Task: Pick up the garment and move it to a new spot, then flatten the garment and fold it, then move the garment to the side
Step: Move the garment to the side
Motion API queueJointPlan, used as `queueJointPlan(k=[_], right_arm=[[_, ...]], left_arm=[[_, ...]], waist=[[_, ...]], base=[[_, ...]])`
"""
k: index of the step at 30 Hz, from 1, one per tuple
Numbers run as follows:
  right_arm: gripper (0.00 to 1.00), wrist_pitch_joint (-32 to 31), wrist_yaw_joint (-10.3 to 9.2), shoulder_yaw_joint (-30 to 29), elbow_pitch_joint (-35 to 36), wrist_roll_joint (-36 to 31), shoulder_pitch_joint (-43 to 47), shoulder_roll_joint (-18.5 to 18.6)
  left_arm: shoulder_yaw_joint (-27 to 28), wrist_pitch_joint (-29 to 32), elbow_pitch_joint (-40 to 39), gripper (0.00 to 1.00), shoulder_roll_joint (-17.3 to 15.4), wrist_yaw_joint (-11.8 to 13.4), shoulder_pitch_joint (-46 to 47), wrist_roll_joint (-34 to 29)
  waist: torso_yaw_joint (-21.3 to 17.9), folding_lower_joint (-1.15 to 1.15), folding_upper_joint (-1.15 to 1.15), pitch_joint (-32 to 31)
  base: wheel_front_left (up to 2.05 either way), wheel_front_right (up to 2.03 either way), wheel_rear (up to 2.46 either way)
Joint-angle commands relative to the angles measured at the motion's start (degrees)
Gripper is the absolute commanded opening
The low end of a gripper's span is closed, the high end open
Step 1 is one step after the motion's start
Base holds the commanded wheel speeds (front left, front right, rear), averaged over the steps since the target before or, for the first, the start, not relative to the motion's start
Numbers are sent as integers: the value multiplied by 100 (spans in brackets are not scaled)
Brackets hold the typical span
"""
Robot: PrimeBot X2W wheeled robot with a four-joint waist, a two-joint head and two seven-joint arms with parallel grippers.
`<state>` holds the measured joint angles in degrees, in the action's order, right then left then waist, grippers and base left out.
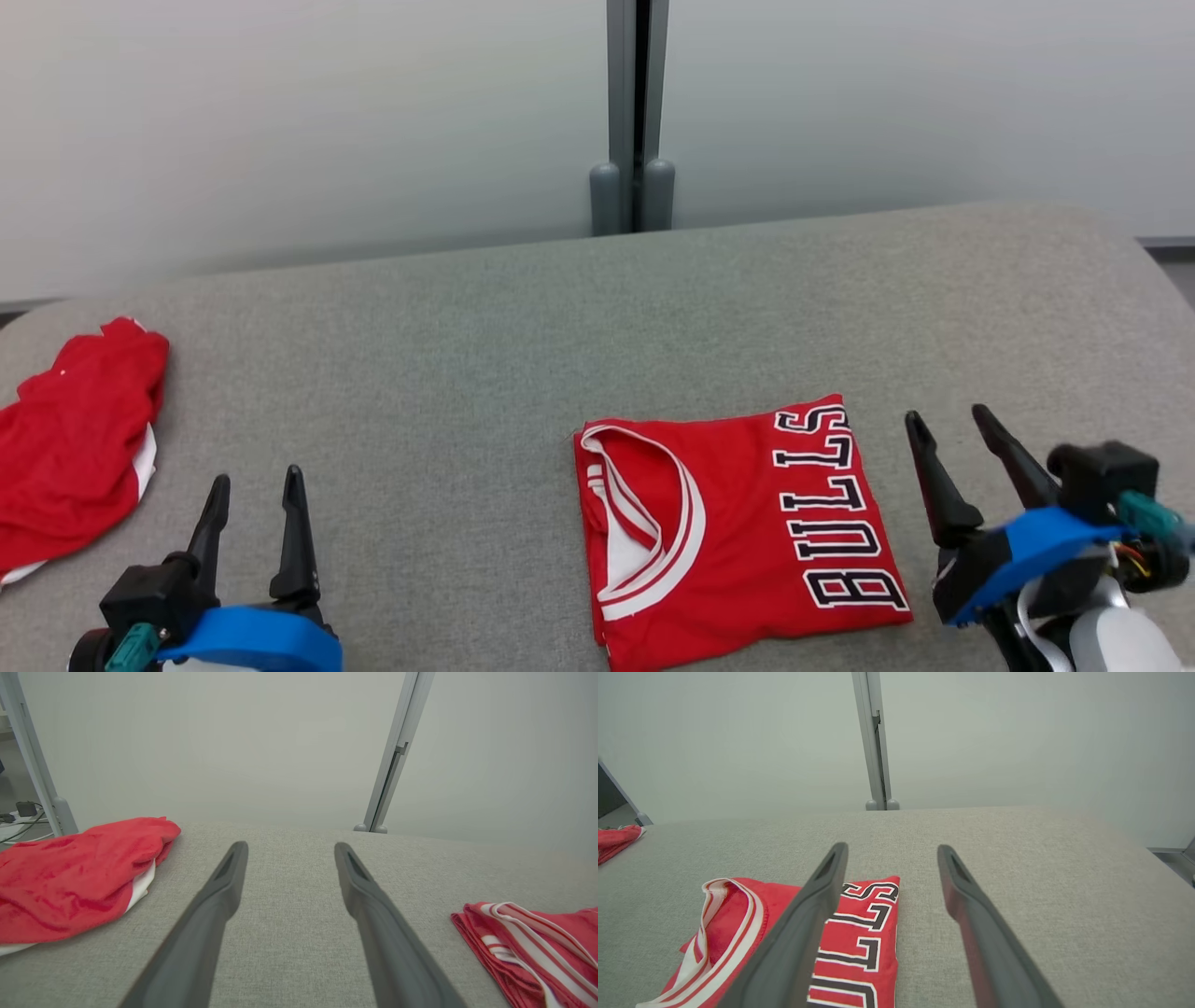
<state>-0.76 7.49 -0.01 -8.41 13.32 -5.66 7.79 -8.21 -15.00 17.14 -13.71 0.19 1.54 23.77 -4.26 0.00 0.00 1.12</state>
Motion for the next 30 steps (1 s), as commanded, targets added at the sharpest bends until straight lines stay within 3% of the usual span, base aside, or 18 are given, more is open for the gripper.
queueJointPlan(k=[1,9,17,18,19,20,21,24,30], right_arm=[[100,-185,1,-6,-38,53,-123,-35],[100,-2158,1,-359,-723,97,-633,-155],[100,-3191,2,-189,-1094,177,-820,-141],[91,-3274,3,-88,-1102,236,-810,-137],[44,-3369,5,29,-1093,277,-809,-119],[9,-3457,9,176,-1068,324,-815,-67],[0,-3537,10,311,-1027,371,-814,11],[0,-3599,7,759,-745,477,-988,425],[0,-3462,-1,1809,-205,516,-1928,1508]], left_arm=[[16,-24,-38,100,18,-18,129,-27],[-53,-24,-188,100,64,-109,495,-183],[0,-24,-269,100,105,-125,714,-274],[14,-24,-278,100,113,-132,719,-274],[27,-24,-284,100,119,-138,723,-273],[30,-24,-281,100,130,-150,731,-287],[28,-24,-283,100,146,-158,745,-295],[84,-24,-343,100,119,-160,735,-329],[291,-24,-672,100,53,-109,820,-445]], waist=[[70,0,0,112],[425,0,0,674],[541,0,0,1025],[532,0,0,1049],[518,0,0,1080],[503,0,0,1100],[479,0,0,1118],[281,0,0,1185],[-486,0,0,1476]], base=[[0,0,0],[0,0,0],[0,0,0],[0,0,0],[0,0,0],[0,0,0],[0,0,0],[0,0,0],[0,0,0]])
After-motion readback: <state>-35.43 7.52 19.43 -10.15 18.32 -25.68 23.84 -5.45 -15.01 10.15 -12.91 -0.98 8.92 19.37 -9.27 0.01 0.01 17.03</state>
